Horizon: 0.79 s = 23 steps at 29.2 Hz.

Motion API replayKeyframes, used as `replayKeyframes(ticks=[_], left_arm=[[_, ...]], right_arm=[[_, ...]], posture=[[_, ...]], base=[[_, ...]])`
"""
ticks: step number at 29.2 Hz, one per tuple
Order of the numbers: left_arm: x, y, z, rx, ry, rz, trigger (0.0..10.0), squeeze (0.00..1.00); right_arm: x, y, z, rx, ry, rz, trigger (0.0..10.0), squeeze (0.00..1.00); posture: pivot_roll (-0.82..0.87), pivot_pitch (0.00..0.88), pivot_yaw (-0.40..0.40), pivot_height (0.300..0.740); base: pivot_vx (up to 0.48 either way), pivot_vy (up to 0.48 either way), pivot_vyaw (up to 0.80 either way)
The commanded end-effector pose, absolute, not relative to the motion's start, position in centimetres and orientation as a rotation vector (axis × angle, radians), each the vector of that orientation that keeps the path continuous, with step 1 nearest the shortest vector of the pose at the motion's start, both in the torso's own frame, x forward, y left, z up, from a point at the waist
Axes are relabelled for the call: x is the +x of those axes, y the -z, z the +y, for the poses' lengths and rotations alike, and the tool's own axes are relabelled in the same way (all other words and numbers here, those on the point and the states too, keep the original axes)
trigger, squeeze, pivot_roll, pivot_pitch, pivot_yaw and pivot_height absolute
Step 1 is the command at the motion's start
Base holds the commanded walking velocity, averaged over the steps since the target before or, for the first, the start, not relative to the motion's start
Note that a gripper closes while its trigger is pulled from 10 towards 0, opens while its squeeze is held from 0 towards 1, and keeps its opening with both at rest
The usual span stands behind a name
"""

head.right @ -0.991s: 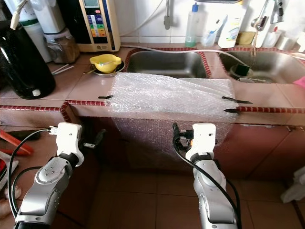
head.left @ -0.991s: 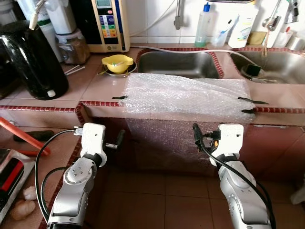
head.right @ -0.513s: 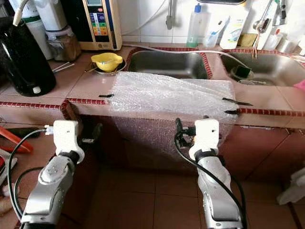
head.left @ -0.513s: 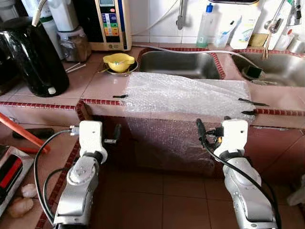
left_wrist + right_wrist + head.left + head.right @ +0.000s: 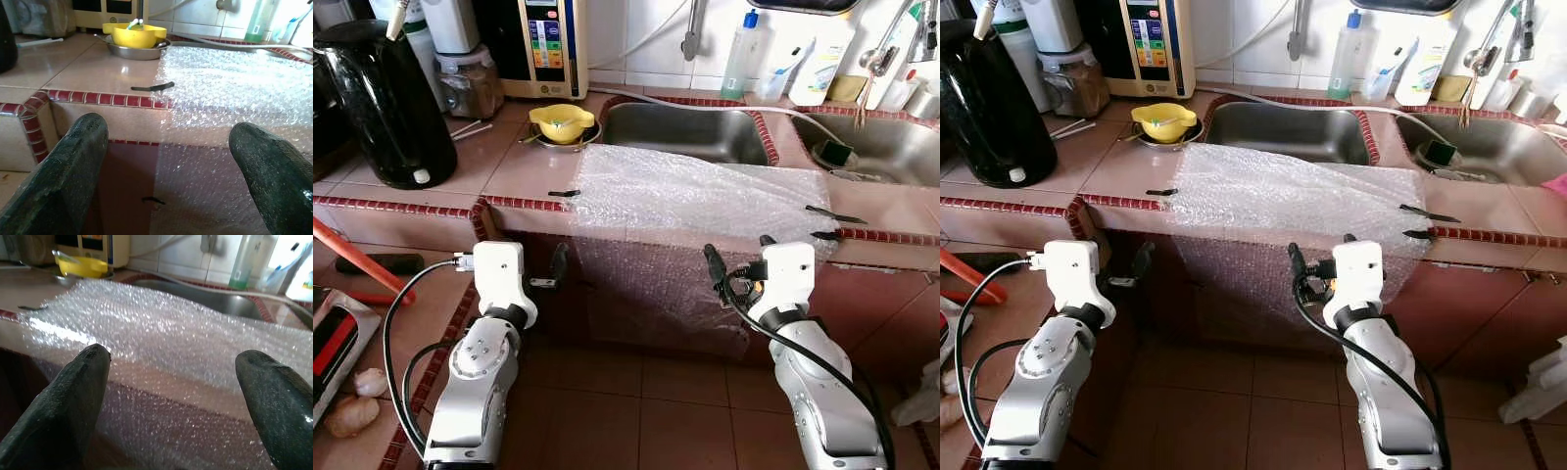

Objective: Kitchen organization

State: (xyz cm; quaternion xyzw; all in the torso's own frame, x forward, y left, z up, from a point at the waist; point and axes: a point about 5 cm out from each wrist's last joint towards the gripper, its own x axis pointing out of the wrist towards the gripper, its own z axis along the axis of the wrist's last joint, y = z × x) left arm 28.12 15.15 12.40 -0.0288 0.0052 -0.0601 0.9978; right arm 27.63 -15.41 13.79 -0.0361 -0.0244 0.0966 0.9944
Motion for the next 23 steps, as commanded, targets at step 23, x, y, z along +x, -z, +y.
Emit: replayKeyframes(ticks=[23], left_arm=[[28.35,-12.6,14.45,-0.081,0.156,-0.005,10.0,0.0]], right_arm=[[27.79,-14.37,-15.46,-0.107,-0.231,-0.062,10.0,0.0]], posture=[[0.05,0.0,-0.015,0.74]], base=[[0.285,0.0,0.0]])
